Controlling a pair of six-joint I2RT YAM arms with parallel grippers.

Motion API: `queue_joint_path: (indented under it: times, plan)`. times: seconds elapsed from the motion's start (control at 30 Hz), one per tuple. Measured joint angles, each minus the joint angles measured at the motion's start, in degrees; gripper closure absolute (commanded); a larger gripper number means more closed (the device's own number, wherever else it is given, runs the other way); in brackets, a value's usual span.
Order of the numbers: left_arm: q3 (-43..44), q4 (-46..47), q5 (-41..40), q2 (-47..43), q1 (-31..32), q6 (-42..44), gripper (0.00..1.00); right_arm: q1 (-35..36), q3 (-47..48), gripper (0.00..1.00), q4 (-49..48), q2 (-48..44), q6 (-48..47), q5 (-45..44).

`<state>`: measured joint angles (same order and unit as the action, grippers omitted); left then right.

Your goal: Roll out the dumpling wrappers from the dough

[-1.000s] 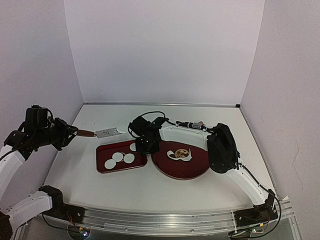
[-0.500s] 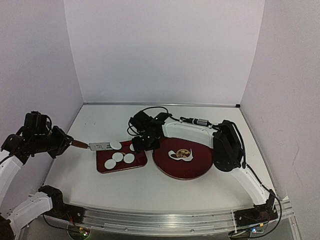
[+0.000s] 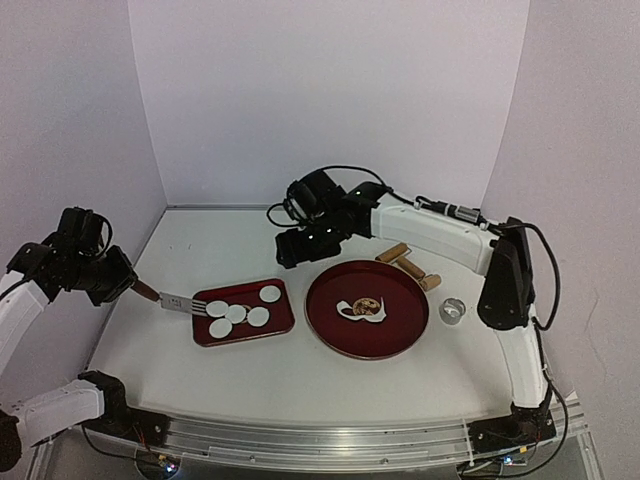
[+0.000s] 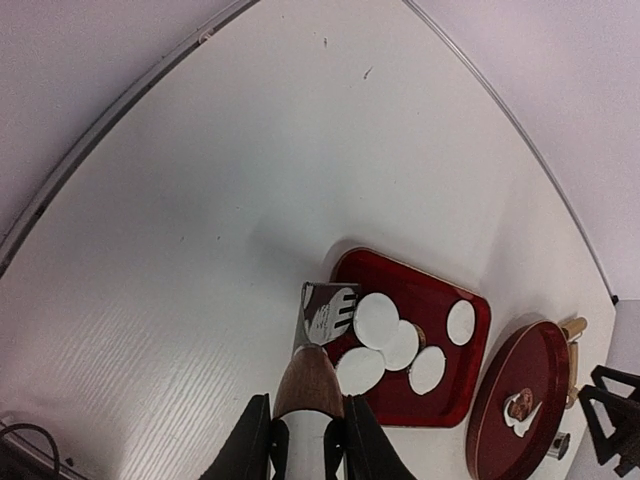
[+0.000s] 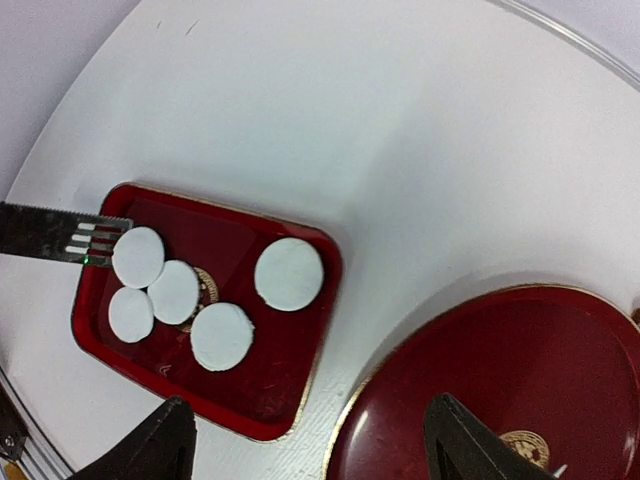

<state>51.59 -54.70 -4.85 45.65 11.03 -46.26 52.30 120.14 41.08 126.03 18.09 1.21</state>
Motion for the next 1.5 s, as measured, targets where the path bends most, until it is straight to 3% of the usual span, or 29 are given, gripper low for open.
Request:
queue_joint_path:
  times: [0.27, 0.5, 0.8, 1.0, 1.2, 1.43, 1.5]
  plan:
    - [6.83, -2.97, -3.61, 3.04, 0.0, 4.68, 1.0, -10.24, -10.54, 0.16, 0.08, -9.83, -1.49, -1.67]
    - [12.56, -0.22, -3.4, 7.99, 0.0, 4.44, 1.0, -19.84, -17.54, 0.13, -0.18, -14.21, -2.64, -0.63]
    - [14.2, 18.33, 0.65, 28.19, -0.77, 1.74, 1.0, -34.06, -33.78, 0.1, -4.66, -26.3, -1.91, 4.83]
    - [9.06, 30.21, 2.51, 31.79, -4.77, -0.65, 1.0, -43.96, -44.01, 0.1, -7.58, -35.91, -1.15, 6.91]
    - [2.19, 40.8, 8.32, 34.45, -8.63, -3.81, 0.91, -44.1, -49.02, 0.02, -9.03, -41.09, -0.76, 8.03]
    - [-1.49, 49.12, 14.57, 39.19, -11.29, -7.73, 0.71, -44.01, -53.4, 0.02, -9.71, -47.05, 0.61, 4.11]
    - [-1.52, 50.13, 15.55, 40.48, -11.59, -7.65, 0.62, -44.01, -53.76, 0.02, -9.96, -48.75, 0.47, 2.79]
